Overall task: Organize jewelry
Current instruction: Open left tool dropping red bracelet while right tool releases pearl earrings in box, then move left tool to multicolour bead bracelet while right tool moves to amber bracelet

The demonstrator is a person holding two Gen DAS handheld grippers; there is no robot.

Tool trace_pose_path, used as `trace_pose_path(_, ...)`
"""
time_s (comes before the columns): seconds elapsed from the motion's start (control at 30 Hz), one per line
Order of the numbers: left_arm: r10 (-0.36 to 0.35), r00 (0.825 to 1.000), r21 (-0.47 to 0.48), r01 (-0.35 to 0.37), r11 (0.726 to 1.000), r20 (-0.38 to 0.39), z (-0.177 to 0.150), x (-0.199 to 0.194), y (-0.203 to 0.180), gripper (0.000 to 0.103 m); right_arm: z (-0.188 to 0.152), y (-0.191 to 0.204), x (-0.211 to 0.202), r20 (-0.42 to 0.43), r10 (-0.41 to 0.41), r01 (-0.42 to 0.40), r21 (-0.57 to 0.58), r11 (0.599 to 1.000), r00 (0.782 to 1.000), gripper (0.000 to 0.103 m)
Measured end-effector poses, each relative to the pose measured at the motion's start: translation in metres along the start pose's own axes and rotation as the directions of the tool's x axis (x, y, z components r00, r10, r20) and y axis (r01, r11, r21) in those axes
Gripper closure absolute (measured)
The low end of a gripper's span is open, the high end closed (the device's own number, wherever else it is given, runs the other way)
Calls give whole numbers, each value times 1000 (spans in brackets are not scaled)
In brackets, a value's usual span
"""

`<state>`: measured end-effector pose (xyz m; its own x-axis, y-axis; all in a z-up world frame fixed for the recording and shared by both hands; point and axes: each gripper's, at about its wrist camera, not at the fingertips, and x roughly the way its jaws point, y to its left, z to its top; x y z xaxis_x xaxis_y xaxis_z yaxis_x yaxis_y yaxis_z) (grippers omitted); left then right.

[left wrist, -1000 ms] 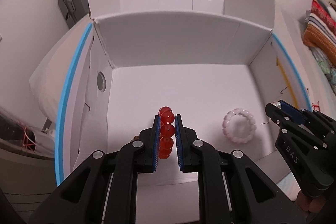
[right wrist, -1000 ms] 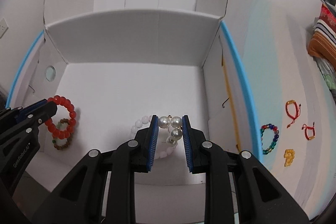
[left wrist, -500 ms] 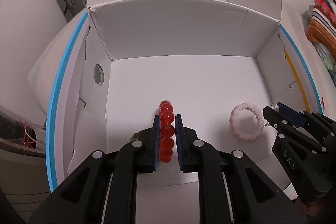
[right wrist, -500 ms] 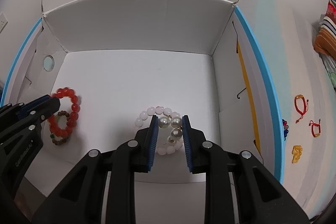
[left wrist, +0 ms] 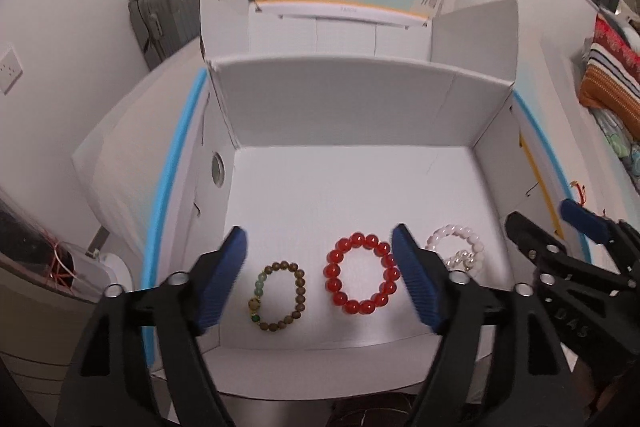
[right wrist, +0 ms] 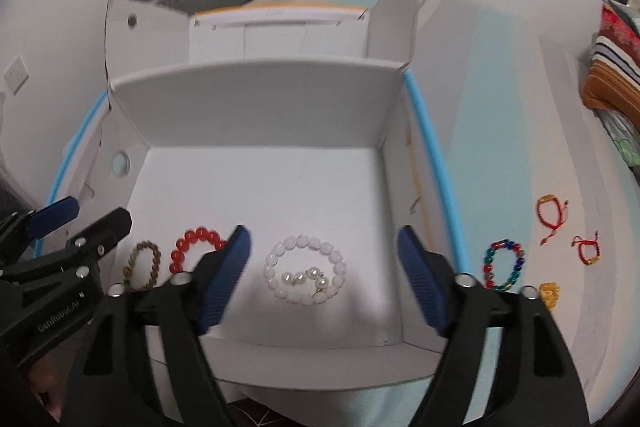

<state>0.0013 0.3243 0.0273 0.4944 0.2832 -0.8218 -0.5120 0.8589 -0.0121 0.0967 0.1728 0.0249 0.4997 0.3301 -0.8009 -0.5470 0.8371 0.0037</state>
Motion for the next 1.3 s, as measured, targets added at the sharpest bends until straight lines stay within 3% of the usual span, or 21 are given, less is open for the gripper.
trace_pose_path(0.27,3,998,-4,-3,1000,70,0,-22,-12,6,3,-27,-30,95,-47,43,39,998,994,9)
trace_pose_path(0.63,-60,992,73,52,996,112,-3,-44,-71,6,-9,-82,-51,140,-106,91,110,990,984,8)
trace_pose_path(1.3,-186,977,228,158,961,108,-12,-55,-202,6,-46,-207,-73,124,-210,177,236,955,970,8)
